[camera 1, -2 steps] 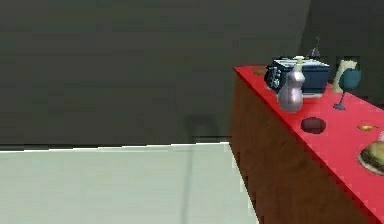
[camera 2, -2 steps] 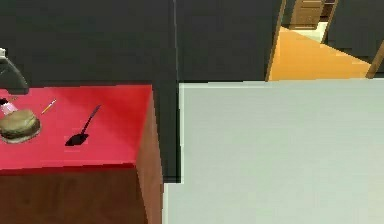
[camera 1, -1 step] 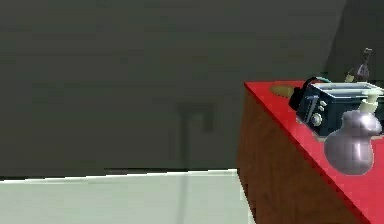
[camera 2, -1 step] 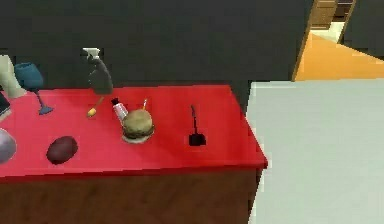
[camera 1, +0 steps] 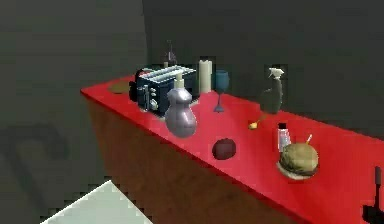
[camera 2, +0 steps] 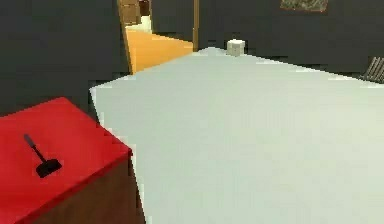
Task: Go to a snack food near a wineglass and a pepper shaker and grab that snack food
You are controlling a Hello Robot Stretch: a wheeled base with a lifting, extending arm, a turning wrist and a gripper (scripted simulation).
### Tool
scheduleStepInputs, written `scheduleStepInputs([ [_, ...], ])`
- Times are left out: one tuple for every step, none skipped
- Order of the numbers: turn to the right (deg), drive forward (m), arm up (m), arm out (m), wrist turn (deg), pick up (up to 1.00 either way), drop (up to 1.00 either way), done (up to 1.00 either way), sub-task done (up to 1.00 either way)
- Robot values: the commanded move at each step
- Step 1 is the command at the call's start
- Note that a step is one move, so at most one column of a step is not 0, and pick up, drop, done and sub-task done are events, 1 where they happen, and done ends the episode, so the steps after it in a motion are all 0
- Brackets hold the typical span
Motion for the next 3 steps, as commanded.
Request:
scheduleStepInputs([
  [-45.0,0.0,0.0,0.0,0.0,0.0,0.0,0.0,0.0],
  [-9.0,0.0,0.0,0.0,0.0,0.0,0.0,0.0,0.0],
  [0.0,0.0,0.5,0.0,0.0,0.0,0.0,0.0,0.0],
])
